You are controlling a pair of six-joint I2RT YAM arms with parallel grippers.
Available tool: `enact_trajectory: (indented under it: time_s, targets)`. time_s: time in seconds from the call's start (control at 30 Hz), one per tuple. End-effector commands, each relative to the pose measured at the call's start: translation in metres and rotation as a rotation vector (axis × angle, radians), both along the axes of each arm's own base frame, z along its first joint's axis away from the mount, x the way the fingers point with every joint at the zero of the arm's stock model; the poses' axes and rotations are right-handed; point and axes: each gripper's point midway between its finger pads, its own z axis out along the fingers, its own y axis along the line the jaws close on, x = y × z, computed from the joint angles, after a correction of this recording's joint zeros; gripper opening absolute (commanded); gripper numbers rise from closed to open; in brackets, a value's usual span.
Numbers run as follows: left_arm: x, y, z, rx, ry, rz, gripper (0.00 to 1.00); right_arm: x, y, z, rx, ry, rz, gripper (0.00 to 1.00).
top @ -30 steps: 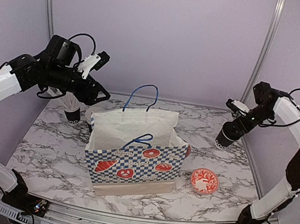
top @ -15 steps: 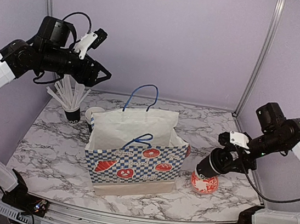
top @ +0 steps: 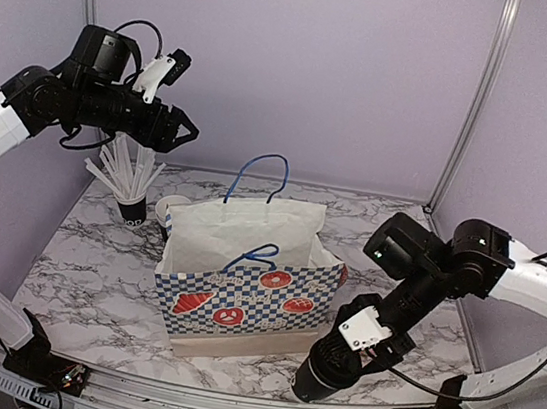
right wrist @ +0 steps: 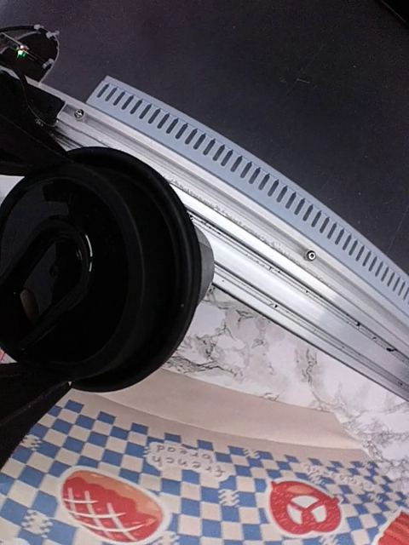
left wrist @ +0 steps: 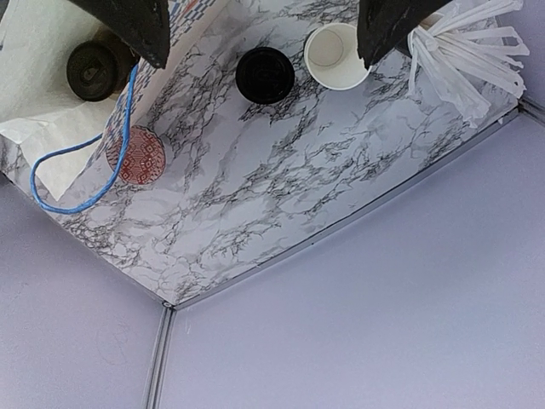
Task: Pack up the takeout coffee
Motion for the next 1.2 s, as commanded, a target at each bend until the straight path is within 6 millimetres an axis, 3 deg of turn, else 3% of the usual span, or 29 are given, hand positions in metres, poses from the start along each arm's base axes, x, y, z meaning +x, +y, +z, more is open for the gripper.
enact_trajectory:
  time_s: [0.0,0.13,0.33,0.47,0.67,0.8,0.97,1.17]
  targets:
    - [-0.011,0.012,0.012,-0.019,-0.004,0.030,0.76,0.000,0.058,0.012,0.067,-0.074,0.002,0.62]
    - [-0.020,0.019,0.009,-0.010,0.003,0.029,0.75,0.008,0.106,-0.007,0.048,-0.097,-0.018,0.59]
    - [-0.039,0.029,-0.002,0.034,0.029,-0.001,0.73,0.032,0.154,-0.033,-0.002,-0.107,-0.092,0.59]
    - [-0.050,0.038,-0.010,0.046,0.031,-0.007,0.73,0.060,0.173,-0.047,-0.050,-0.190,-0.182,0.58]
    - [-0.063,0.047,-0.024,0.060,0.040,-0.014,0.73,0.086,0.186,-0.061,-0.095,-0.272,-0.259,0.57]
    - [-0.073,0.052,-0.026,0.050,0.041,-0.024,0.72,0.085,0.195,-0.064,-0.108,-0.247,-0.266,0.57]
    - [-0.090,0.057,-0.015,0.000,0.025,-0.046,0.72,0.053,0.201,-0.054,-0.124,-0.075,-0.176,0.60]
    - [-0.103,0.055,-0.013,-0.024,0.042,-0.083,0.71,0.030,0.189,-0.051,-0.196,-0.002,-0.105,0.62]
